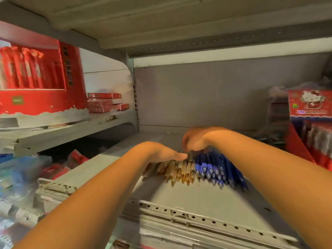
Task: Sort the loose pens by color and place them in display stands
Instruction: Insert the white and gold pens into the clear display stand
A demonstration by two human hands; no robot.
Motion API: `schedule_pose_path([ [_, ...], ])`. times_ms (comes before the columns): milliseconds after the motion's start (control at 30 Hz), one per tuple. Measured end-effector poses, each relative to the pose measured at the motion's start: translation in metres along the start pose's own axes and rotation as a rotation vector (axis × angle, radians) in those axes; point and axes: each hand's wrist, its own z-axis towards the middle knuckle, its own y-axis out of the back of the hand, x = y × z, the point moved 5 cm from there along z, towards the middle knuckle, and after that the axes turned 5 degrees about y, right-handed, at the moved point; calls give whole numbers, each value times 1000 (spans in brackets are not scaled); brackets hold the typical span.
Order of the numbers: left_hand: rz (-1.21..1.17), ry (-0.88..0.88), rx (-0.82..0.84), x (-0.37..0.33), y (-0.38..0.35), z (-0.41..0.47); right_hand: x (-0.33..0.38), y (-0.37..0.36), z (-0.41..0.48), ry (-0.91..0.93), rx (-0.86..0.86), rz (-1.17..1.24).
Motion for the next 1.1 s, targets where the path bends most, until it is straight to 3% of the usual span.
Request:
schedule_pose_path([
  [200,108,1,59,-9,3,31,-2,-7,23,-32,83,-137],
  [700,-25,-21,183,1,9,50,6,-24,35,-208,170,-20],
  [833,-99,-43,209,7,11,58,4,-24,24,-212,110,92],
  [1100,-15,-232,195,1,8,44,-4,-25,12,-222,-113,270],
])
